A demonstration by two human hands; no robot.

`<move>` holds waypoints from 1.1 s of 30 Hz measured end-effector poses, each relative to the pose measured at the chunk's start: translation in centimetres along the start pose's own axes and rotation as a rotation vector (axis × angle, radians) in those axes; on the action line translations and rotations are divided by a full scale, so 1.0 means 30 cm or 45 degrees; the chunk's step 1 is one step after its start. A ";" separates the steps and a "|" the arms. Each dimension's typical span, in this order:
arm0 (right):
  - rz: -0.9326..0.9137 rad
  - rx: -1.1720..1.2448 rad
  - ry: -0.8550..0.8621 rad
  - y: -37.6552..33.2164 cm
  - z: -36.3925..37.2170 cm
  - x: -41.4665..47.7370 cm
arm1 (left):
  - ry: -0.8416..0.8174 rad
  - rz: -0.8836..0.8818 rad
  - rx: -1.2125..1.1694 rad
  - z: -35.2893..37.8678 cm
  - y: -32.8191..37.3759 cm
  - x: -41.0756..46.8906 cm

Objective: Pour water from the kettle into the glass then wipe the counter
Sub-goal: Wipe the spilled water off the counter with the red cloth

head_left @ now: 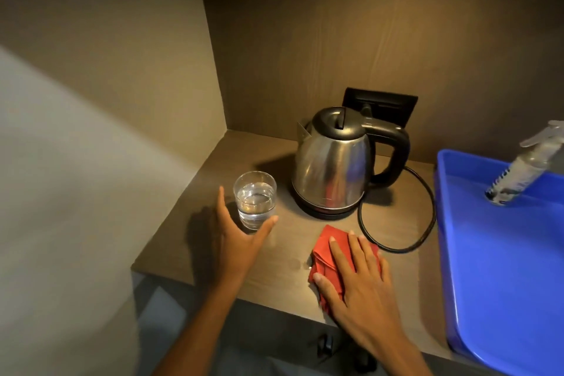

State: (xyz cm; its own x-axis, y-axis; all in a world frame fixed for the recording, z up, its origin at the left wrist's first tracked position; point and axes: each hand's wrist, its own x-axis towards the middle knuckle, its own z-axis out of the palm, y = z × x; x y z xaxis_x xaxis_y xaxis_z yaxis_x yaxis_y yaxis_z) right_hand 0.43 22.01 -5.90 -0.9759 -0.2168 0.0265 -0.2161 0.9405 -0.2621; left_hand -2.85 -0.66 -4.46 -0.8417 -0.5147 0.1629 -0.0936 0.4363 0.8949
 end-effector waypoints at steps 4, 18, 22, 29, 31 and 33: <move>-0.060 -0.010 -0.051 -0.067 0.011 0.013 | -0.021 0.045 -0.066 0.035 -0.003 0.043; -0.208 -0.025 -0.078 -0.395 0.104 0.393 | 0.229 0.131 -0.093 -0.160 0.006 0.124; -0.231 -0.037 -0.082 -0.462 0.119 0.519 | 0.263 0.186 0.021 -0.259 -0.007 0.095; -0.749 -0.012 -0.185 -0.513 0.130 0.399 | 0.270 0.076 0.065 -0.321 -0.045 0.079; -0.782 0.008 -0.179 -0.484 0.122 0.325 | 0.281 0.052 0.072 -0.313 -0.047 0.080; -0.754 0.011 -0.161 -0.429 0.108 0.256 | 0.280 0.049 0.069 -0.289 -0.040 0.078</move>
State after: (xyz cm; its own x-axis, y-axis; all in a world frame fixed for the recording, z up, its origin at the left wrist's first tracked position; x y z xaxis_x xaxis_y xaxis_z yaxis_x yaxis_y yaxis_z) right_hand -4.18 7.38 -5.44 -0.6785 -0.7325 0.0556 -0.7204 0.6486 -0.2455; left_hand -0.09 -8.77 -1.57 -0.7097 -0.6426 0.2887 -0.0970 0.4951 0.8634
